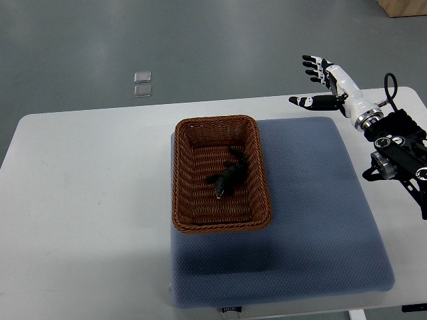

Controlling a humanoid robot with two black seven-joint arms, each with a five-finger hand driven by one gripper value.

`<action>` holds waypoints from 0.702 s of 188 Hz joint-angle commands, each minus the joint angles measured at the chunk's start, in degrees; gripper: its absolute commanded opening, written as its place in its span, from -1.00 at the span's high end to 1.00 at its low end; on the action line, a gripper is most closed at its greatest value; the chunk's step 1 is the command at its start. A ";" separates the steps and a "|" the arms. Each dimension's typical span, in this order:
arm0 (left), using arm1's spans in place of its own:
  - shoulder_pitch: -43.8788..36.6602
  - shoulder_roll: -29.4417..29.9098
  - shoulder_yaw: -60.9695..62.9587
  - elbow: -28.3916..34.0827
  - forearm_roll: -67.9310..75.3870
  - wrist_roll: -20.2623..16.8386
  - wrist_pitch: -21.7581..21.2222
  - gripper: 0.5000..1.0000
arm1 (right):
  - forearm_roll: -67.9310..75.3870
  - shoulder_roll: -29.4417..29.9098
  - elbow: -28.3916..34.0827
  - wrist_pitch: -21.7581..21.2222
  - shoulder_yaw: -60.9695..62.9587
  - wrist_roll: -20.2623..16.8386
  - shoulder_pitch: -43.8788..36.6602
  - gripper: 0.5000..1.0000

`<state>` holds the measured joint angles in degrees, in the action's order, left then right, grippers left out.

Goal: Place crocodile in brown basket with right hand

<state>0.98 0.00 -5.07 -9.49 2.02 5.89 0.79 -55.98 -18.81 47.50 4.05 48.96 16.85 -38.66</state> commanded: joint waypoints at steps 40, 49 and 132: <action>-0.01 0.00 0.06 0.00 0.00 0.00 0.00 -1.00 | 0.35 4.74 -9.27 -12.84 16.87 -3.49 1.57 -0.58; 0.08 0.00 -0.02 0.00 0.00 0.00 0.00 -1.00 | 0.43 4.92 -9.27 -13.81 18.28 -3.76 2.01 -0.58; -0.01 0.00 -0.02 0.00 0.00 0.00 0.00 -1.00 | 1.14 9.75 -13.13 -18.90 32.17 -4.64 4.12 -0.72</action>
<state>0.98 0.00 -5.06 -9.49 2.02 5.89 0.79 -54.94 -9.87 34.46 -15.92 79.24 12.08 -34.92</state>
